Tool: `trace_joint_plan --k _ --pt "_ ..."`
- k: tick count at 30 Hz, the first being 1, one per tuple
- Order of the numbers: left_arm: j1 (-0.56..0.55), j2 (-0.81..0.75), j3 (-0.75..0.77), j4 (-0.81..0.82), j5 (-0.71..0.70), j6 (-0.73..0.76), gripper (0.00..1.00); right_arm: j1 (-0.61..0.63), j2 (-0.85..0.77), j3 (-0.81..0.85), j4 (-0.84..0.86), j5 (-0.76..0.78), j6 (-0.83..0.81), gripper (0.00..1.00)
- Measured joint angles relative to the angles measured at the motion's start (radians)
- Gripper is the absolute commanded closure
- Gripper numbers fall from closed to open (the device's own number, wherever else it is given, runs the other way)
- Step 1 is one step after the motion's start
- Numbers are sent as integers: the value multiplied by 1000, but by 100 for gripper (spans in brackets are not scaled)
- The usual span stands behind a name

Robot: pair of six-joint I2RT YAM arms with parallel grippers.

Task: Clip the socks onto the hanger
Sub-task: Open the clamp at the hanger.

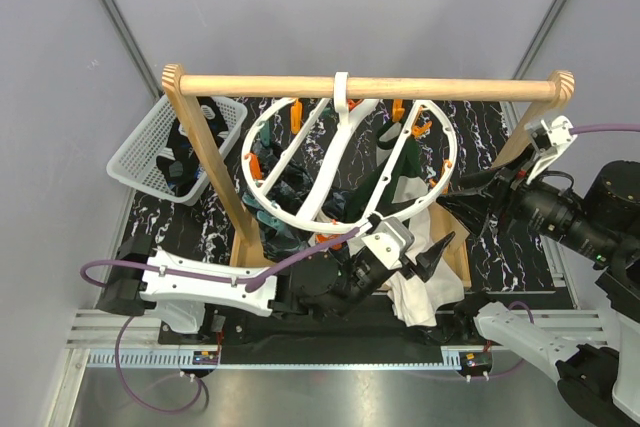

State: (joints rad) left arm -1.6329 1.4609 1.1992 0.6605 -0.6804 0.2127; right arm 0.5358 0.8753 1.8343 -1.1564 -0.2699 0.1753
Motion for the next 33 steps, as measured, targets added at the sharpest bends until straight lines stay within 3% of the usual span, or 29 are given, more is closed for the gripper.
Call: trace_joint_plan --k 7,16,26,33 --pt "0 6 0 30 -13 5 25 12 -8 -84 41 79 -104 34" --pt "0 6 0 22 -11 5 25 17 -48 -164 126 39 -208 33" --pt "6 6 2 16 3 -6 25 18 -51 -195 180 39 -227 34" --pt "14 6 5 13 15 -16 25 19 -33 -200 195 21 -224 41"
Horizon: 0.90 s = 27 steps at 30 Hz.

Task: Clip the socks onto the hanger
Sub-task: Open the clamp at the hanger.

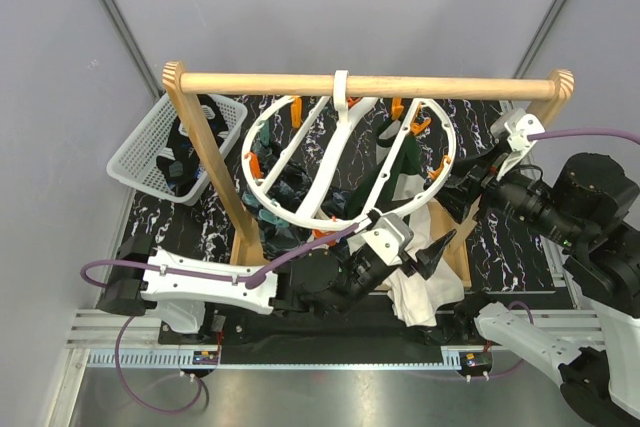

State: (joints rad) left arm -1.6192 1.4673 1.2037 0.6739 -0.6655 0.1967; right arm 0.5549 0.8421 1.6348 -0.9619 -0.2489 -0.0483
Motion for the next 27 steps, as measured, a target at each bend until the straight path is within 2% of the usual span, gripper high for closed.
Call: trace_joint_plan --k 2,9,13,14,21,27 --pt "2 0 0 0 5 -8 25 0 2 -8 0 0 0 42" --pt "10 0 0 -6 11 -23 26 1 -13 -60 53 5 12 59" --pt "10 0 0 -10 12 -29 26 2 -42 -105 109 22 40 87" --pt "10 -1 0 -11 12 -31 26 2 -48 -111 120 28 48 100" --pt "11 -32 -15 -48 23 -57 27 2 -55 -124 151 63 98 100" --pt "11 -143 -110 -93 59 -117 28 2 -59 -130 151 75 117 100"
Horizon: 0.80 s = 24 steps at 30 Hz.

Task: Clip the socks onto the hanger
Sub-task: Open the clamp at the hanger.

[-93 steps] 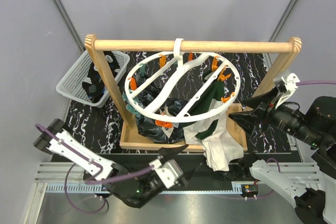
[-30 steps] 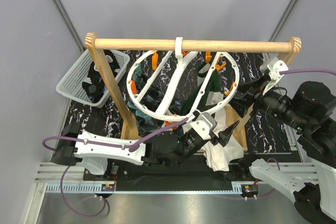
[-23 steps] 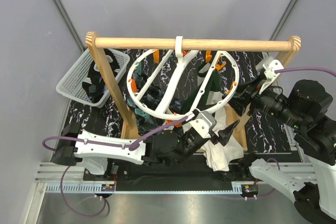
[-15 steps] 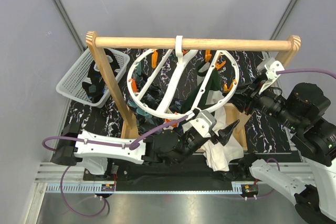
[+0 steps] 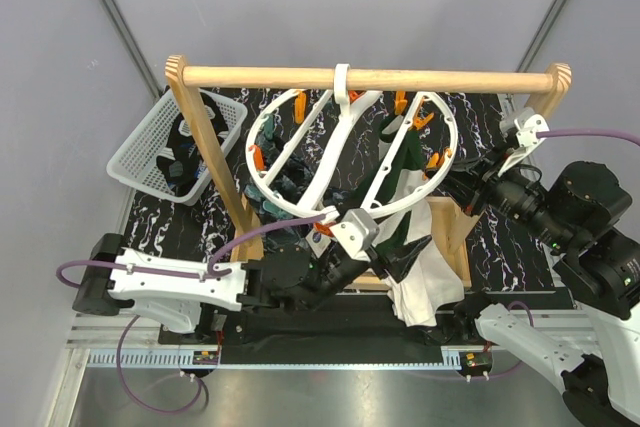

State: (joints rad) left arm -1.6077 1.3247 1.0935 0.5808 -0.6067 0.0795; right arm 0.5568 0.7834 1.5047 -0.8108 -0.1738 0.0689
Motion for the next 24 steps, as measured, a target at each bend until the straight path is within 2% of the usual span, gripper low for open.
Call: trace_joint_plan --k 4,12,15,19,24 --pt "3 -66 -28 -90 51 -55 30 1 -4 -1 -1 -1 7 100" --pt "-6 -229 -72 -354 294 -187 32 3 -15 -16 -2 -1 8 100" --pt "-42 -265 -80 -418 292 -216 23 3 -19 -19 -5 -6 8 100" --pt "-77 -261 -106 -377 238 -215 14 3 -11 15 -58 -59 24 100" --pt "-77 -134 -108 -111 162 -99 10 4 -10 54 -102 -158 59 100"
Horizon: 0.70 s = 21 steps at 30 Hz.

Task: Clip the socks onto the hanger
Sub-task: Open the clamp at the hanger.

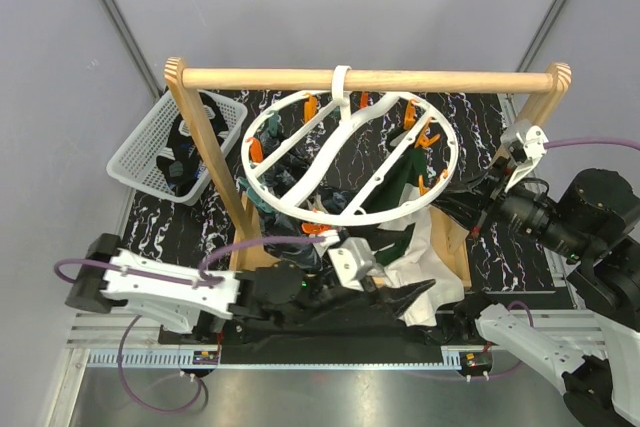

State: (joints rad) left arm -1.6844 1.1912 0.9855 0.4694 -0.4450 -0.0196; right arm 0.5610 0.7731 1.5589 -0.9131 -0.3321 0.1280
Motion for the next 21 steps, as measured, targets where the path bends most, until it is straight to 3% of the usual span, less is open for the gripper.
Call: trace_joint_plan --k 2,7,13,21 --pt "0 90 18 122 -42 69 6 0 -6 3 -9 -40 10 100" --pt "21 225 20 360 -96 158 9 0 -22 3 -14 -121 22 100" --pt "100 223 18 535 -71 153 34 0 -29 5 -10 -179 27 100" --pt "154 202 16 532 78 111 46 0 -45 5 2 -186 29 100"
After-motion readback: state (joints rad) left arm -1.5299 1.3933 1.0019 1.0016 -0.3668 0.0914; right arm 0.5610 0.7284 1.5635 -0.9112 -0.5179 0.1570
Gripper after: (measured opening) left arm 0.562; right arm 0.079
